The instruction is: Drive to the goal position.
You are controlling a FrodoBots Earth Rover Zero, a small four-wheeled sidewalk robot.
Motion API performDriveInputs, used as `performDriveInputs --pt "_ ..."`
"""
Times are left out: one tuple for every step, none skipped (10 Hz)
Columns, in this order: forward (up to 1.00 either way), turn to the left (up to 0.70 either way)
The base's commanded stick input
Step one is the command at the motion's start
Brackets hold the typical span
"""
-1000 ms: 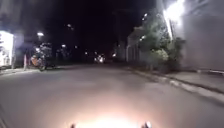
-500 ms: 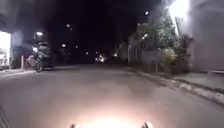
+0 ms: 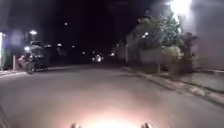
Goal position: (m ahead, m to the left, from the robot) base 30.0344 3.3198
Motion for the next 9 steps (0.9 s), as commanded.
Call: performDriveInputs --pt "0.85 0.00" --pt "0.85 0.00" --pt "0.85 0.00" --pt "0.85 0.00" --pt "0.85 0.00" --pt "0.85 0.00" --pt "0.85 0.00" --pt "0.85 0.00" --pt "0.85 0.00"
